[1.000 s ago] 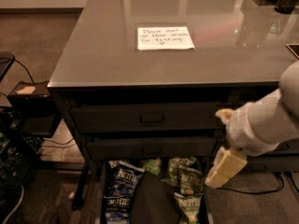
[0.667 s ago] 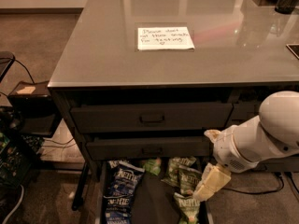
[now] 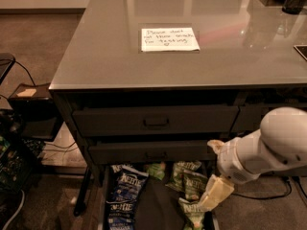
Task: Pick green rice chip bag from bottom drawer and place on counter
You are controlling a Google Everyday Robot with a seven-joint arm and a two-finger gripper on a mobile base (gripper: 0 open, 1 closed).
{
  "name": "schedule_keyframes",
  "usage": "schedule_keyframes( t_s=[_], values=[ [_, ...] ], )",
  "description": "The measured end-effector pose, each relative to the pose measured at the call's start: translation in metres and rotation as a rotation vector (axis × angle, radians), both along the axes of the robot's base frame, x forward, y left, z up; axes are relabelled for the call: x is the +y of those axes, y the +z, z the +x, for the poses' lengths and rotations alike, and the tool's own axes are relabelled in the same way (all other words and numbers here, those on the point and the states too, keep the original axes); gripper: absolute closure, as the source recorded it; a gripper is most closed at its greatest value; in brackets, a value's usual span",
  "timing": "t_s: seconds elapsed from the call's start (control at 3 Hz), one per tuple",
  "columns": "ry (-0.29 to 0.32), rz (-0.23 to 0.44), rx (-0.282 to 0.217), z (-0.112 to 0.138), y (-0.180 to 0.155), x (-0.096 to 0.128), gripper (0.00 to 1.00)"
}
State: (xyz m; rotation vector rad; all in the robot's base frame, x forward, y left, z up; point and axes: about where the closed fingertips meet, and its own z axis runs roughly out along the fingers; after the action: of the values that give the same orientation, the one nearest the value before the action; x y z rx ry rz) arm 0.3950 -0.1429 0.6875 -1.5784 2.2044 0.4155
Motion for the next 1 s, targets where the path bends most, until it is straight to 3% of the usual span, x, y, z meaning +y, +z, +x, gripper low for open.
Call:
schedule_keyframes(
  t_s=[0.33, 0.67, 1.0],
  values=[
    [0.016, 0.044, 0.012, 0.001, -0.072, 0.011, 0.00],
    [0.027, 0.113, 0.007, 0.014, -0.145, 0.037, 0.00],
    [0.016, 0.194, 0.002, 0.031, -0.199, 0.055, 0.00]
  ],
)
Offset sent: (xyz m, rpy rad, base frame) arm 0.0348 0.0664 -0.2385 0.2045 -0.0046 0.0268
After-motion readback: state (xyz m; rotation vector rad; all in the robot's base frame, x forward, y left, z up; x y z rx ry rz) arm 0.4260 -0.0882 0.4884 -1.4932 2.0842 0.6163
